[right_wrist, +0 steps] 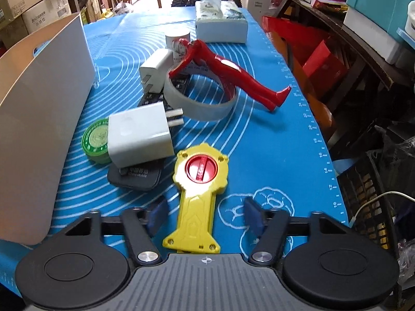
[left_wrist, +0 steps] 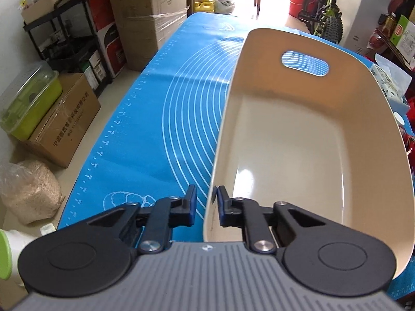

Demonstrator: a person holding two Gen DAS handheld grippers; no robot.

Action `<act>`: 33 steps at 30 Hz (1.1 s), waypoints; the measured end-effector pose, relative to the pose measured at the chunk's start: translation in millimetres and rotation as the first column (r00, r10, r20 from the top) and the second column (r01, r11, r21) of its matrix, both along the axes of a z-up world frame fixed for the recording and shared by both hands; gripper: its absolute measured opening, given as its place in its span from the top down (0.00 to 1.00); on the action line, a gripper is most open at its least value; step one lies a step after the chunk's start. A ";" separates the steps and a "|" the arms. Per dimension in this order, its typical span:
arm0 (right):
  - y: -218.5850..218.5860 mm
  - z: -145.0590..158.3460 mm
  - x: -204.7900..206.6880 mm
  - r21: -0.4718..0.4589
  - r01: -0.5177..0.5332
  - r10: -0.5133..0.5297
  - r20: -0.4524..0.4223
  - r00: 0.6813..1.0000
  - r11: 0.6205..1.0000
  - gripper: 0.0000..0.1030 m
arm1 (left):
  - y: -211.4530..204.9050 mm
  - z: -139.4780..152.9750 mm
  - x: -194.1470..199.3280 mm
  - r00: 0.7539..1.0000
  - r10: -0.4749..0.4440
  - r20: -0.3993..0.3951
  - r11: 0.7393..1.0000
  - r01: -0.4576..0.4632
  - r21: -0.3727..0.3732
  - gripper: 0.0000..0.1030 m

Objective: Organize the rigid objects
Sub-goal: 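Grip the bin rim with the left tool while the right tool grasps the yellow toy, then carry the yellow toy into the bin with the right tool and release it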

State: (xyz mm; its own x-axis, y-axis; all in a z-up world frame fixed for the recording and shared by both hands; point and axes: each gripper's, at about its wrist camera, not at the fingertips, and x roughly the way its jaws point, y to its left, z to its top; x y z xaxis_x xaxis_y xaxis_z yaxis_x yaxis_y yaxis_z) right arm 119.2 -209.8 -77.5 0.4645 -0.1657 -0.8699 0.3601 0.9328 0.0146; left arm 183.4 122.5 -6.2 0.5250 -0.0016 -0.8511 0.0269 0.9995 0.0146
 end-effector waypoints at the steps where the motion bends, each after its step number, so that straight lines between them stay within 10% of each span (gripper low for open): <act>1: -0.4 0.5 0.2 -0.001 0.005 -0.005 0.001 1.000 1.000 0.43 | 0.0 -0.7 0.3 1.000 -0.008 -0.002 1.000 0.008 -0.008 0.91; 7: -1.0 2.7 -2.1 -0.007 0.015 -0.015 0.016 1.000 1.000 0.65 | 1.0 -2.1 0.4 1.000 -0.004 0.006 1.000 0.004 -0.030 0.91; 20: -4.8 21.8 -10.9 -0.015 0.038 -0.037 0.077 0.996 0.999 0.65 | 3.1 -4.1 -0.8 1.000 -0.004 0.018 0.999 0.005 -0.049 0.92; 33: 20.6 117.6 15.0 -0.021 -0.066 0.069 0.325 0.943 0.998 0.65 | 3.7 -4.8 -0.4 1.000 0.006 0.014 0.998 -0.005 -0.065 0.92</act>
